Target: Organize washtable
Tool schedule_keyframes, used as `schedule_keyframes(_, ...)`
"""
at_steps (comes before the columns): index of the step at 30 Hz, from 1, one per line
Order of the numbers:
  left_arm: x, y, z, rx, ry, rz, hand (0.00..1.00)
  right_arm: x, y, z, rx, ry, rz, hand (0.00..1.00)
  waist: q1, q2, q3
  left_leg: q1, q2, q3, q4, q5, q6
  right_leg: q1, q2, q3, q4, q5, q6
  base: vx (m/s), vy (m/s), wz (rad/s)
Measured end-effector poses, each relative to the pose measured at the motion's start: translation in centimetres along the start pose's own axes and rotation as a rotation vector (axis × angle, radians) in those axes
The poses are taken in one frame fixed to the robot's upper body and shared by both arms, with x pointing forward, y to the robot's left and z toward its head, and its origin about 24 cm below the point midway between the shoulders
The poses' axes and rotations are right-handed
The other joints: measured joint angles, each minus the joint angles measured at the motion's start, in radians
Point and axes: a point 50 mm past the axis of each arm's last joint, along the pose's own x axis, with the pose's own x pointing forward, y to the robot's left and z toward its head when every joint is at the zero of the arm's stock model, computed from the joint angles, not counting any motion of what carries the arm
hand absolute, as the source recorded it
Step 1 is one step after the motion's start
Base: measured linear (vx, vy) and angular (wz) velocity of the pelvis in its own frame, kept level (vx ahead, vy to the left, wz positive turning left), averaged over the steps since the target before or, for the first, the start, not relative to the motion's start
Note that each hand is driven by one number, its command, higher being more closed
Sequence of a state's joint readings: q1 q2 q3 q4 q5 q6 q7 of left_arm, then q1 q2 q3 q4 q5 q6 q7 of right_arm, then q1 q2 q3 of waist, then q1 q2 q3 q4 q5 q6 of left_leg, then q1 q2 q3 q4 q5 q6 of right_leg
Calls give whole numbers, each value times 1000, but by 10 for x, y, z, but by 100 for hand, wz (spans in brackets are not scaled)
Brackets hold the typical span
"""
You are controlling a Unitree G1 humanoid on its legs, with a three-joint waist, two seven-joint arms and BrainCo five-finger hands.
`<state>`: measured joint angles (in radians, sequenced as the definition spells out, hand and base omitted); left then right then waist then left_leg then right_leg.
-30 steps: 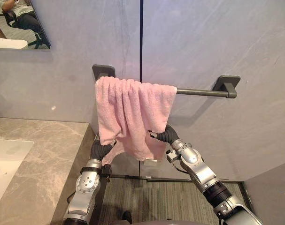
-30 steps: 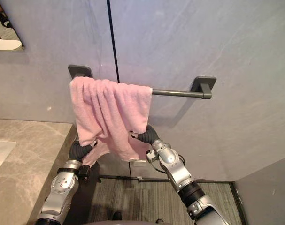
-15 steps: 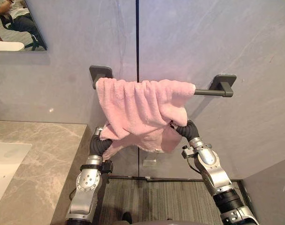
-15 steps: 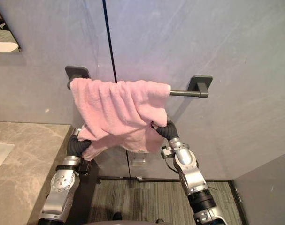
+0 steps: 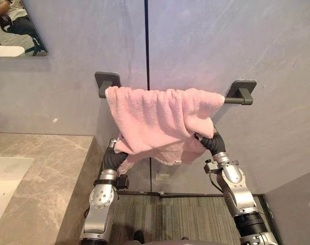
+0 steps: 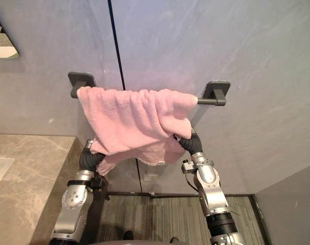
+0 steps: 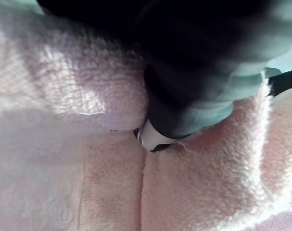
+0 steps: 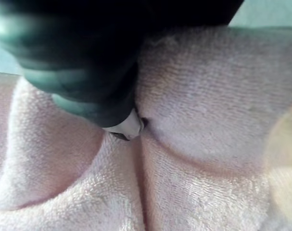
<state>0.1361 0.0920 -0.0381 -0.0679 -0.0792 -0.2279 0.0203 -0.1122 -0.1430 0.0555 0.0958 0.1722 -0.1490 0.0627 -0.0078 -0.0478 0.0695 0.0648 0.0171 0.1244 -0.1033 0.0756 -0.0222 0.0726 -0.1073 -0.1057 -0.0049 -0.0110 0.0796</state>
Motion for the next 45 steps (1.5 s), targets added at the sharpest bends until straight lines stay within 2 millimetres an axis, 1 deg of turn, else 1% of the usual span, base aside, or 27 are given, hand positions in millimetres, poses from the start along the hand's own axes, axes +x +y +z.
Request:
schedule_keyframes(1,0,0,0,-3,0,0,100,0,1,-1,11,3,-8,100,-6,2,0,0,0,0,0,0,0,0,0,0,0,0,0,0,0,0)
schedule_keyframes(6,1,-2,-2,-39,11,8,100,-1,0,-10,15,40,-16,100,-10,7,0,0,1,2,0,0,0,-1,0,1,0,0,0,0,0,0)
schedule_keyframes(9,0,-2,-6,-53,30,12,100,-1,0,-10,15,40,-23,100,-12,13,1,0,0,2,0,0,0,-1,0,1,0,0,0,0,0,0)
schedule_keyframes(14,0,-6,-7,-84,32,8,100,-1,-1,-12,41,42,-62,100,-17,13,1,-3,4,1,0,-1,0,-2,0,2,-1,-1,1,0,0,0)
schedule_keyframes(15,0,-6,-9,-89,40,7,100,-1,-1,-13,42,49,-64,100,-18,13,1,-4,6,1,0,-4,-4,-4,0,3,-1,-2,3,0,0,0)
schedule_keyframes(18,-3,-6,-23,-106,105,13,100,-3,-1,-22,42,89,-67,100,-19,13,1,-8,7,2,0,-6,-6,-9,0,12,-1,-3,4,0,0,-1)
schedule_keyframes(19,-5,-6,-29,-125,137,20,100,-4,-1,-23,28,94,-65,100,-20,13,1,-8,7,4,0,-8,-7,-10,0,15,-1,-3,4,0,0,-4)
schedule_keyframes(25,-12,-7,-47,-172,218,44,100,-4,3,-28,40,113,-66,100,-14,15,2,-7,1,7,1,-7,-3,-5,1,17,-6,-3,4,0,0,-1)
schedule_keyframes(28,-15,-6,-52,-174,244,52,100,-5,6,-32,39,125,-64,100,-7,17,4,0,1,4,0,-8,-3,6,2,12,-13,-3,4,0,0,3)
schedule_keyframes(40,-19,-4,-62,-172,276,66,100,-6,14,-44,-3,164,-73,100,-5,19,4,12,0,-9,-1,-12,-9,31,1,-4,-26,-7,1,-8,-3,2)
schedule_keyframes(41,-19,-4,-61,-166,275,64,0,-6,13,-44,-7,166,-76,0,-5,18,5,11,1,-10,-1,-12,-9,30,2,-4,-27,-10,4,0,0,0)
schedule_keyframes(45,-21,-2,-65,-144,295,87,0,-8,11,-50,-43,193,-104,0,-5,16,5,14,0,-8,-1,-15,-11,36,2,-3,-32,-8,6,0,0,0)
